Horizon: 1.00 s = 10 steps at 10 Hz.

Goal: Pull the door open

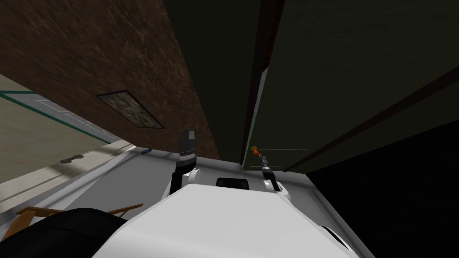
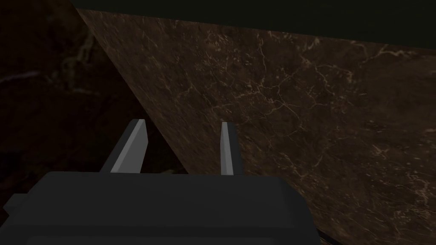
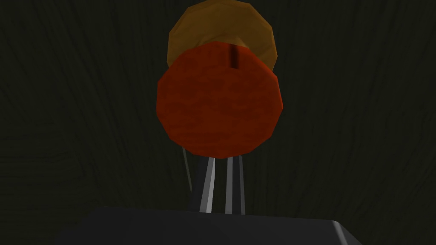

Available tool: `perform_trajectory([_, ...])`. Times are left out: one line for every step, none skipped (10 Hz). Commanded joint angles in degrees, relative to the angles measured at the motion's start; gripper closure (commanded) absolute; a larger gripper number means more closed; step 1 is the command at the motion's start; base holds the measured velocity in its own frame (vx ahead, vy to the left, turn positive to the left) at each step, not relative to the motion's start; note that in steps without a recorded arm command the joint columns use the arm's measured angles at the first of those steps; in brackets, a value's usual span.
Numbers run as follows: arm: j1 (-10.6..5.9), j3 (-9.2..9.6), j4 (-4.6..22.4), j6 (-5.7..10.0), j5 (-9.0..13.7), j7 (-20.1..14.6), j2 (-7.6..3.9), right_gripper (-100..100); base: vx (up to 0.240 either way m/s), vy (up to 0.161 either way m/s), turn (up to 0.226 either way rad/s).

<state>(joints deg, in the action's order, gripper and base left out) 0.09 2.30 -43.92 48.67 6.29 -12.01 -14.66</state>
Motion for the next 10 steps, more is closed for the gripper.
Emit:
perform_trajectory([-0.71, 1.68, -0.75, 0.08, -0.56, -0.39, 1.51, 100, -0.019, 0.000, 0.006])
perform_trajectory([-0.71, 1.68, -0.75, 0.08, -0.56, -0.39, 1.51, 100, -0.004, -0.001, -0.017])
perform_trajectory([-0.71, 1.68, -0.75, 0.08, -0.56, -0.39, 1.51, 100, -0.002, 0.000, -0.015])
perform_trajectory([-0.71, 1.68, -0.75, 0.08, -0.56, -0.39, 1.51, 100, -0.003, -0.006, -0.027])
perform_trajectory([-0.71, 1.68, -0.75, 0.08, -0.56, -0.39, 1.51, 100, -0.006, 0.006, 0.015])
perform_trajectory([-0.71, 1.68, -0.75, 0.08, -0.56, -0.39, 1.51, 100, -0.003, 0.007, 0.027])
perform_trajectory([-0.71, 1.68, -0.75, 0.08, -0.56, -0.39, 1.51, 100, 0.002, 0.005, -0.006])
perform_trajectory([-0.71, 1.68, -0.75, 0.08, -0.56, -0.39, 1.51, 100, 0.005, -0.006, -0.008])
perform_trajectory([0.41, -0.03, -1.58, -1.56, 1.11, -2.01, 0.07, 100, -0.056, -0.048, 0.157])
perform_trajectory([0.41, -0.07, -1.56, -1.55, 1.51, -2.71, 0.10, 100, -0.083, -0.060, 0.203])
